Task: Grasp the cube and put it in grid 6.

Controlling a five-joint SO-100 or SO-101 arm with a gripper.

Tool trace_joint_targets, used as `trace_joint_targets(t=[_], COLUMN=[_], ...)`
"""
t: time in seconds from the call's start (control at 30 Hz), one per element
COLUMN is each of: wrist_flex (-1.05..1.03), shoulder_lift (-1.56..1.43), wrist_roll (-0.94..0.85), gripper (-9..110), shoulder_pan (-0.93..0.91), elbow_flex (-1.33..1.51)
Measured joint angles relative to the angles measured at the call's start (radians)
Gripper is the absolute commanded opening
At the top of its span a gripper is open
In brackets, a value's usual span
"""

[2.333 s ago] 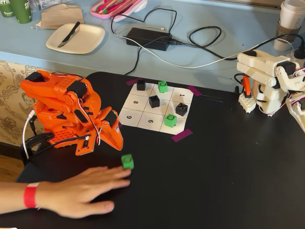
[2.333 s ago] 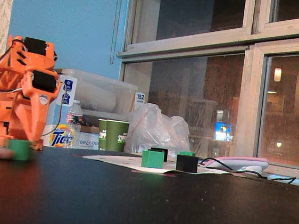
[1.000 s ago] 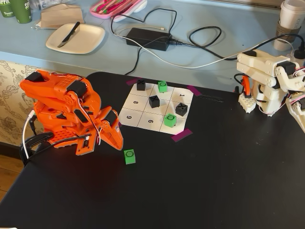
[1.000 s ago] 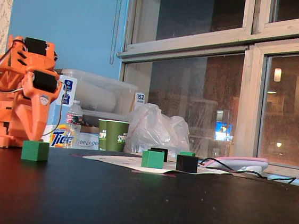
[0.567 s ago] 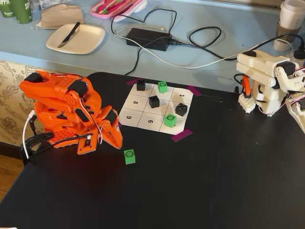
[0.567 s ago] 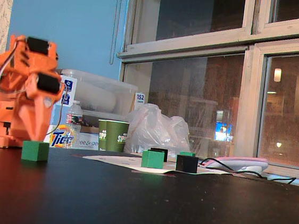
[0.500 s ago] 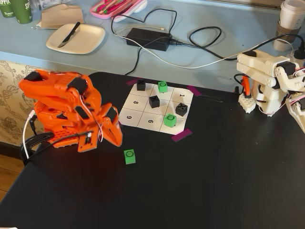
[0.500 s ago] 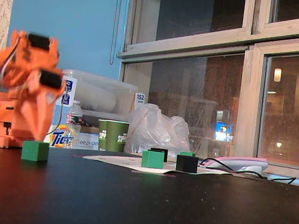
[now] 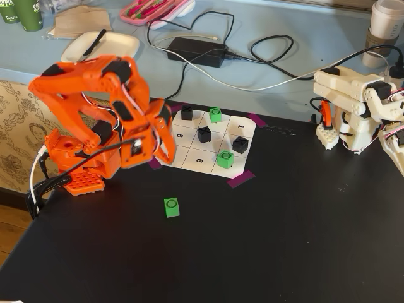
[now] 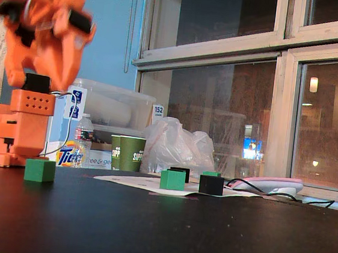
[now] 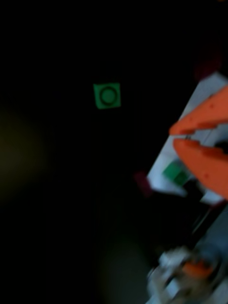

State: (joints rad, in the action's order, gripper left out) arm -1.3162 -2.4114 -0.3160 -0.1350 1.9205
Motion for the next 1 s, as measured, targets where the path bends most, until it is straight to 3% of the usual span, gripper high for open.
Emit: trace_joint_targets(t=[0.27,1.0], wrist_flex=[-0.213,-0.351], shoulder_lift=[0.201,0.465], wrist_roll=[-0.245,-0.472], gripper=[0,0], shoulder_pan=[0.011,-0.187], elbow_flex=[-0.224,-0.446])
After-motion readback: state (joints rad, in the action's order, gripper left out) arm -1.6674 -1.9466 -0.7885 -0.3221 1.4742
